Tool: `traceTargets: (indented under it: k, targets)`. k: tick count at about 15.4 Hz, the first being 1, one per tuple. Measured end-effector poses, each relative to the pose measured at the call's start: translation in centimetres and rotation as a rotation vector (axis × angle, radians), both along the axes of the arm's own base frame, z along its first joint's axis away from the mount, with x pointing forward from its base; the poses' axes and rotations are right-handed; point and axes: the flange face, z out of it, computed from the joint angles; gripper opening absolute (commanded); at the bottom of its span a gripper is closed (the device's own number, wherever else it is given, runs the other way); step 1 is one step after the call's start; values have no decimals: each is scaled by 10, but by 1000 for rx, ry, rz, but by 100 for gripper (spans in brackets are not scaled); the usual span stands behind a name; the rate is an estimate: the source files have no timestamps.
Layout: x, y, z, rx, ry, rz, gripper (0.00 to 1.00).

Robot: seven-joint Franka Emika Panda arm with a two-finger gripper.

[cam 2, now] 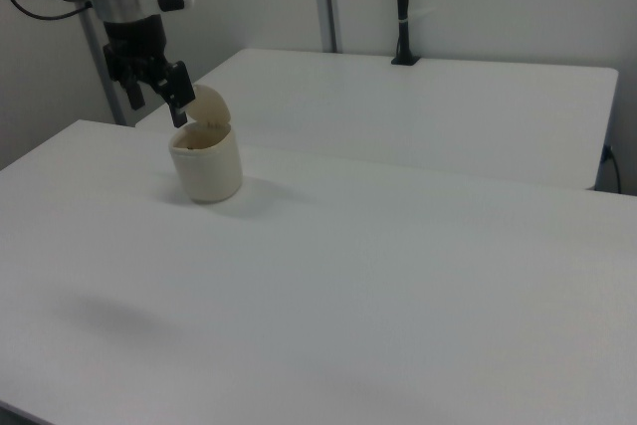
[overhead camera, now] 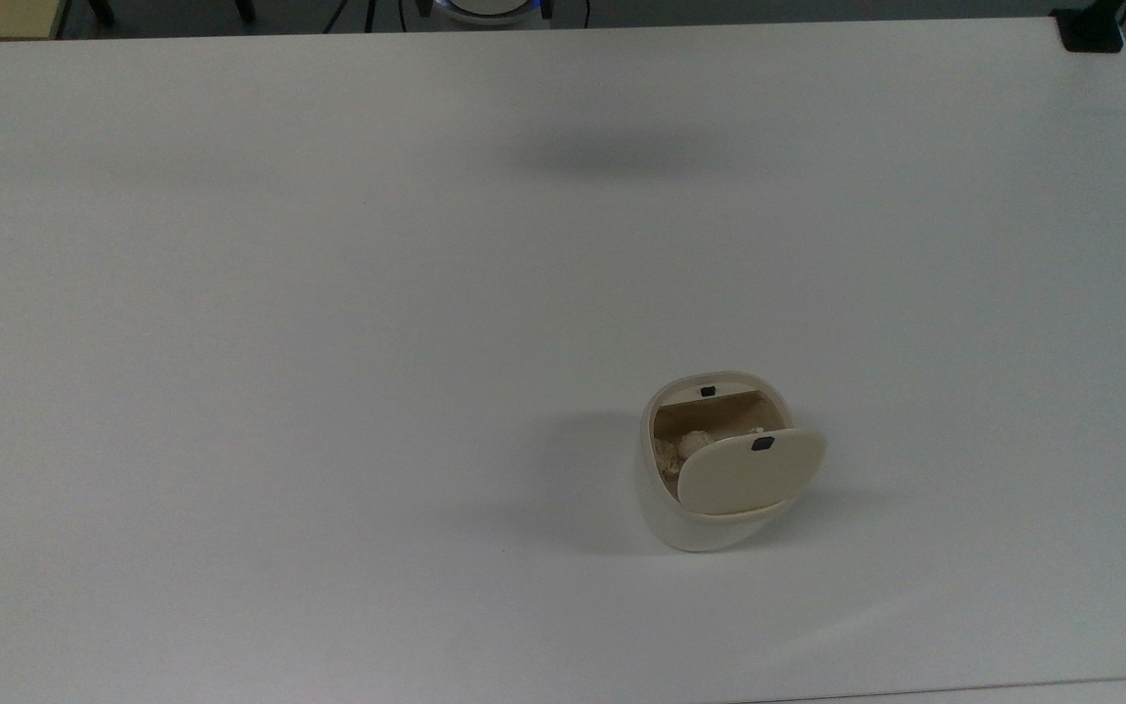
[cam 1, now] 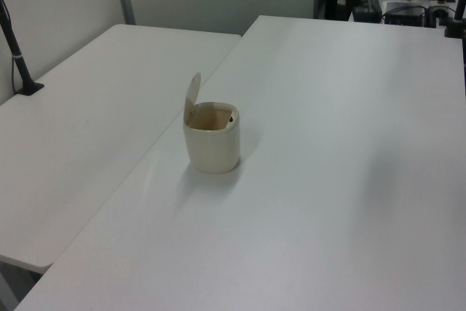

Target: Open the trash bin

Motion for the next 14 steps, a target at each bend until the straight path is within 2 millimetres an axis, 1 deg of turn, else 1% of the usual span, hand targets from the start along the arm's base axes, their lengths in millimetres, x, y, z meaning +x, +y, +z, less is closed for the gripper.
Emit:
traceTargets:
  k: [3, 5, 9, 14]
  targets:
    - [9, -1, -8, 4, 8, 1, 100]
    - [13, -4, -8, 6, 7, 0, 100]
    - [13, -9, -4, -59, -10, 50, 100]
    - [13, -13, -4, -99, -9, 95, 100]
